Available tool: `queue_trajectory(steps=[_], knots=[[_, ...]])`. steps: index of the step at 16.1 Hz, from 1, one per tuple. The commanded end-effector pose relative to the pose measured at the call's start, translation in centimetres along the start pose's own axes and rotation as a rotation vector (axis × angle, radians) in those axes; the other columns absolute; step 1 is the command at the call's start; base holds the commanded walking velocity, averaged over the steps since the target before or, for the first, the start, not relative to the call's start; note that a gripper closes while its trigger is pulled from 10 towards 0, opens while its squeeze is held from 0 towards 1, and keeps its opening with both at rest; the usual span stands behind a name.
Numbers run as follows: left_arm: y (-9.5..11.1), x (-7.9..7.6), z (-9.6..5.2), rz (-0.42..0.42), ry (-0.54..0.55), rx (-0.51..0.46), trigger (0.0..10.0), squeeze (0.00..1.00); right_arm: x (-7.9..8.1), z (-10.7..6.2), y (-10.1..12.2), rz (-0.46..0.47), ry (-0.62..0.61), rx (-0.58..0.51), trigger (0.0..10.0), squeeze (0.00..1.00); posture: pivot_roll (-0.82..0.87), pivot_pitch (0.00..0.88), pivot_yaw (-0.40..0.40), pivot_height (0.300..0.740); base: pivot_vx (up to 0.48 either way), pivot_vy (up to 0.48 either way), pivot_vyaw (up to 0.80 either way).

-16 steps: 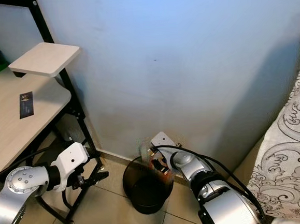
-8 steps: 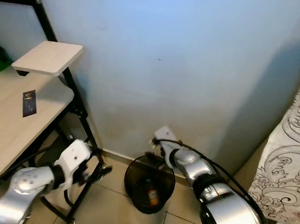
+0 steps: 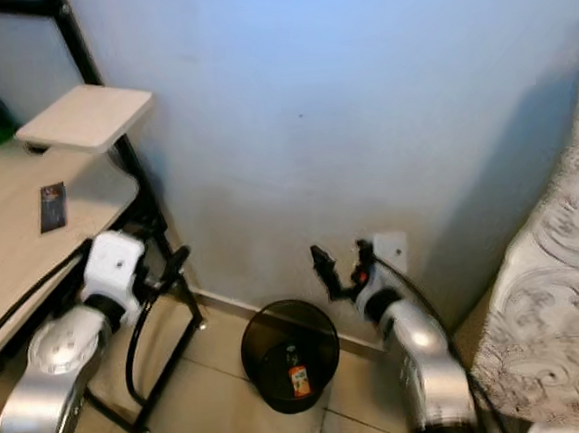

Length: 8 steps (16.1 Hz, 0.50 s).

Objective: Clean up the room

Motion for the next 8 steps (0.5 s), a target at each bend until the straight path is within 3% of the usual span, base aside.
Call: queue_trajectory(steps=[1,4,7,8], knots=[[0.3,0.0,-0.3,-0.017,0.012,0.004,10.0,0.00,-0.5,-0.8,0.2,-0.048,-0.019,0.012,10.0,1.00,0.01,0.012,0.057,0.740,0.000,0.000,-0.69],[-0.7,-1.6,-1.2,0.006,-0.114,0.067,10.0,0.00,0.2,-2.3,0.9,-0.127,0.039,-0.058,10.0,1.00,0.03,0.000,0.042,0.740,0.000,0.000,-0.72],[-0.5,-1.4,-1.3,0.042,-0.089,0.062,10.0,0.00,0.4,-2.5,1.4,-0.067,0.047,-0.074,10.0,1.00,0.04,0.000,0.037,0.740,0.000,0.000,-0.76],[-0.5,-1.4,-1.5,0.040,-0.081,0.067,10.0,0.00,0.5,-2.7,1.6,-0.087,0.052,-0.077,10.0,1.00,0.04,0.000,0.034,0.740,0.000,0.000,-0.63]])
Point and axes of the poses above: a point about 5 cm out from each wrist's last joint towards the gripper, its own z axis pointing out of the wrist towards the gripper, its own y axis along the axis of the wrist's last joint, x = y × z, the point moved 4 cm from there along z, pointing out of the wrist towards the gripper, and after that the axes turned 11 degrees about -z, right-handed, at the moved point
